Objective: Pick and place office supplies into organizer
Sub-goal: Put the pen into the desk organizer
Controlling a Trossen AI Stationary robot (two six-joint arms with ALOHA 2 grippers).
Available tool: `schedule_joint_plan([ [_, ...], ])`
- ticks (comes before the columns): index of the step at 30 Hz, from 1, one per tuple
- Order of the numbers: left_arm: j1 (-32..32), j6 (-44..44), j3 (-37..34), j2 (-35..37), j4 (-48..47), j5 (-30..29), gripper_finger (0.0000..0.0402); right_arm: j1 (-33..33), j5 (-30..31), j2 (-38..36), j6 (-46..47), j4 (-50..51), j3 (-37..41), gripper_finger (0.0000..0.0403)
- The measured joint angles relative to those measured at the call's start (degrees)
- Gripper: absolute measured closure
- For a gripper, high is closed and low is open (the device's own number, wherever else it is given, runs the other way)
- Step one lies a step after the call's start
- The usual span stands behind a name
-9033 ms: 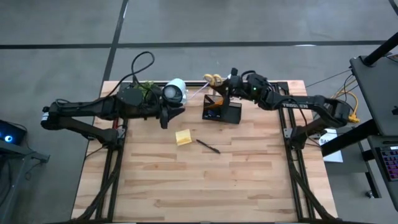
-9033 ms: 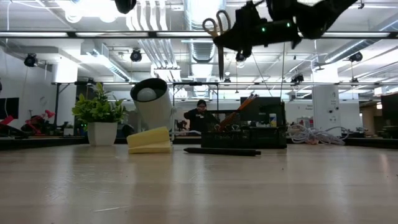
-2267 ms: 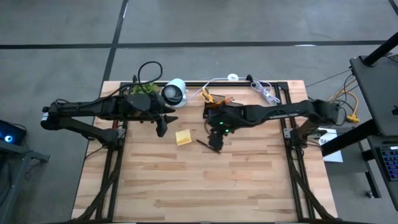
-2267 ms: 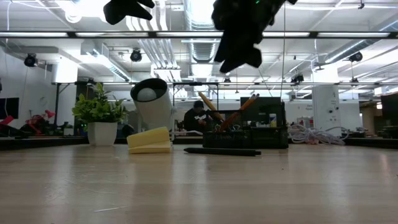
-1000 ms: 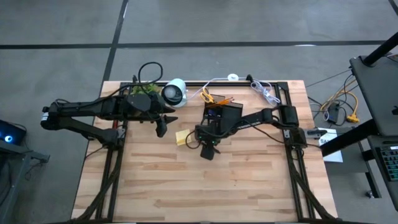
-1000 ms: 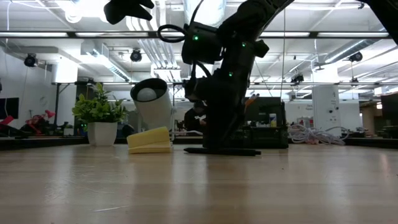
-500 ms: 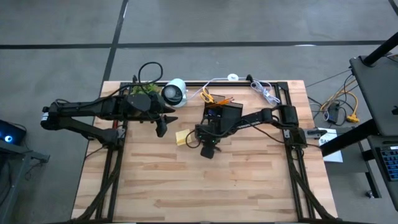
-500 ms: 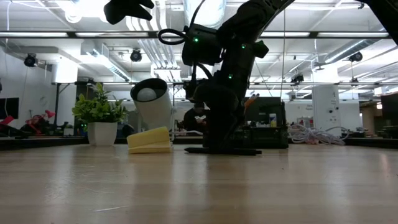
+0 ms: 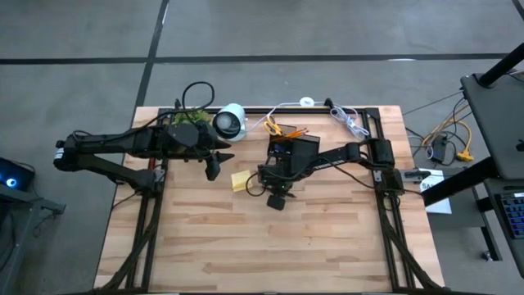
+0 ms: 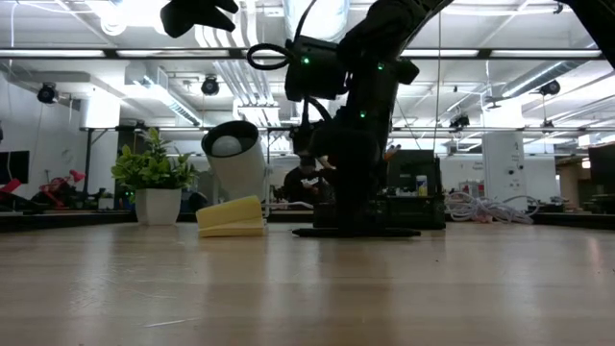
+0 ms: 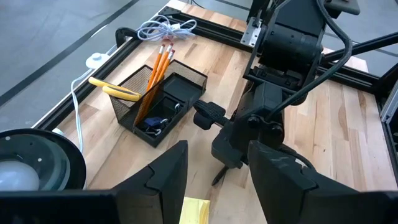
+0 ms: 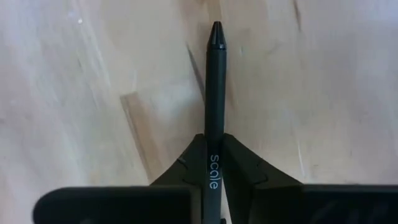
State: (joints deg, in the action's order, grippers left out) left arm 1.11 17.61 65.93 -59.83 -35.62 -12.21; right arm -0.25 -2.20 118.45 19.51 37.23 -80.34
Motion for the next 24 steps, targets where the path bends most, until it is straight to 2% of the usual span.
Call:
schedule_joint_plan([
  [11, 0.01, 0.0, 0.0, 0.0, 0.14, 0.0, 0.0249, -0.19, 1.67, -7.85, -0.04, 2.06, -2.51, 0.0384],
  [18, 0.01, 0.0, 0.0, 0.01, 0.17, 0.0, 0.0249, -2.87, 20.31, -16.52, -1.01, 0.38, -2.25, 0.0384],
  [21, 0.0, 0.02, -0.02, 0.02, 0.18, 0.0, 0.0249, -5.01, 23.36, -20.57, -3.06, -2.67, -1.71, 0.0385],
  [24, 0.01, 0.03, -0.02, 0.02, 0.2, 0.0, 0.0249, -7.48, 23.39, -24.0, -5.09, -8.12, 0.22, 0.0385],
])
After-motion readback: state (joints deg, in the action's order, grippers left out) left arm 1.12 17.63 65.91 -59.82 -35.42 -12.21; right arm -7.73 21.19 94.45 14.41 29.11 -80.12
